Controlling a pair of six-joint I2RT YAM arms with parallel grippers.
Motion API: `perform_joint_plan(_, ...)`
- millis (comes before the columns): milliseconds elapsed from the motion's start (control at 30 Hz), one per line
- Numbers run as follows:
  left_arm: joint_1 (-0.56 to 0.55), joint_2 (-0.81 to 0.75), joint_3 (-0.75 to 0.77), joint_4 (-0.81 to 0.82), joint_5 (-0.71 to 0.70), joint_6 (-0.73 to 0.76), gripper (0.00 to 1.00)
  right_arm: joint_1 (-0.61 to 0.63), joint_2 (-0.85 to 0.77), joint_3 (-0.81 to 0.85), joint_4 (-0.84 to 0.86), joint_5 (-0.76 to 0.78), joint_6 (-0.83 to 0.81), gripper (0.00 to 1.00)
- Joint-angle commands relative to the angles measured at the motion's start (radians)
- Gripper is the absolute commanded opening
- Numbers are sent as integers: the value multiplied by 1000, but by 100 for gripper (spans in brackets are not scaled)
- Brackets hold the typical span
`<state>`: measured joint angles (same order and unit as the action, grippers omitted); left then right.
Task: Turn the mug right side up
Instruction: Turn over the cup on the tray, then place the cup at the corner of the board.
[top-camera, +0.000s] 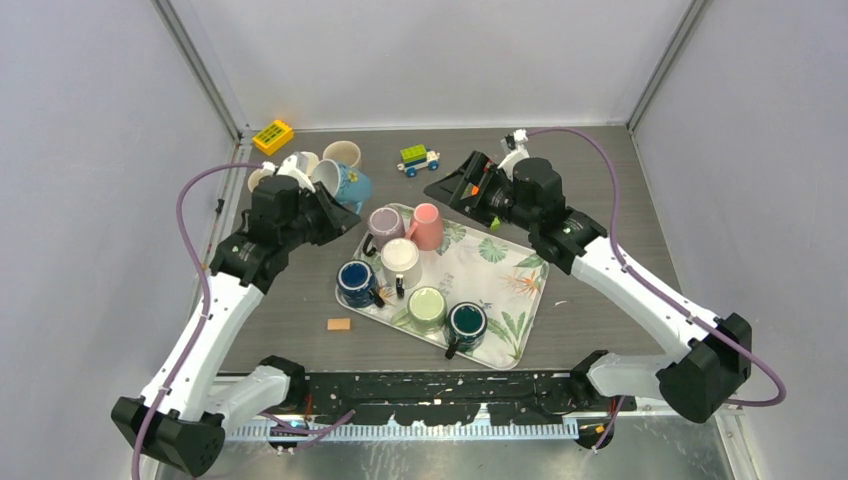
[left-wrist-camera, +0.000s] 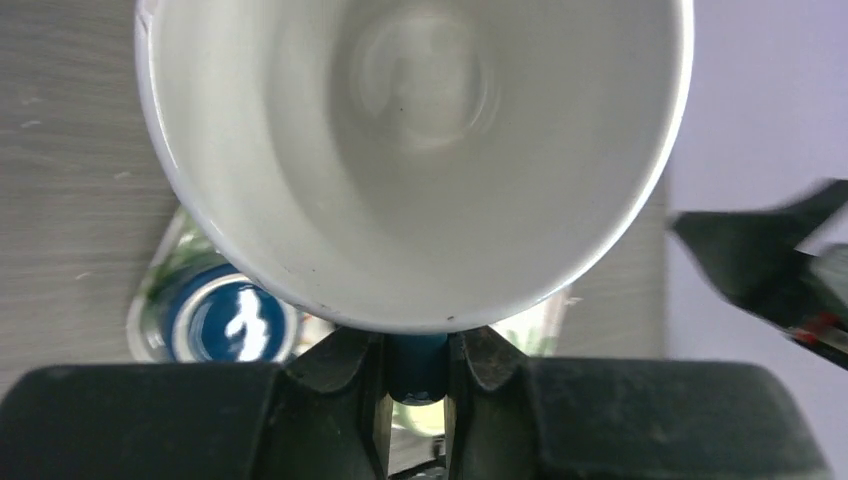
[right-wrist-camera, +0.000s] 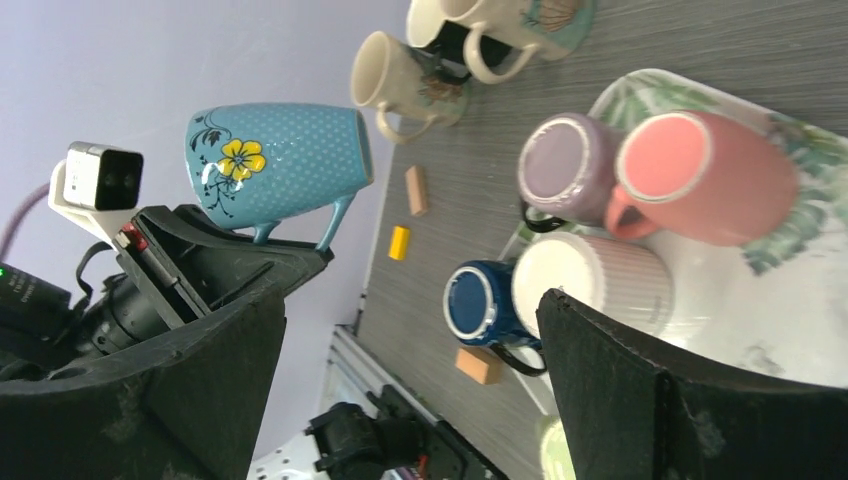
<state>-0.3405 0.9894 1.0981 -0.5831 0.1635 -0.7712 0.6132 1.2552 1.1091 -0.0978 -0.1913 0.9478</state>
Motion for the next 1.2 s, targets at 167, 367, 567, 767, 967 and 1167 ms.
perform_joint_plan(167,6,24,41,-116,-347,201,0,0,-104,43,-188,175,-184,100)
perform_joint_plan(367,48,101,1,-80,-364,211,0,0,-153,25,-235,252,-238,100)
perform_joint_plan(567,99,214,-17,-32,-371,211,0,0,-196,-6,-253,284,-267,100)
perform_joint_plan(767,121,310,-34,34,-388,208,0,-1,-227,-12,-294,296,-296,100)
perform_joint_plan(967,130,413,-28,82,-408,224,0,-2,-257,-9,-327,314,-318,100)
perform_joint_plan(1167,145,523,0,108,-407,230,0,-2,-285,-12,-355,328,-332,100)
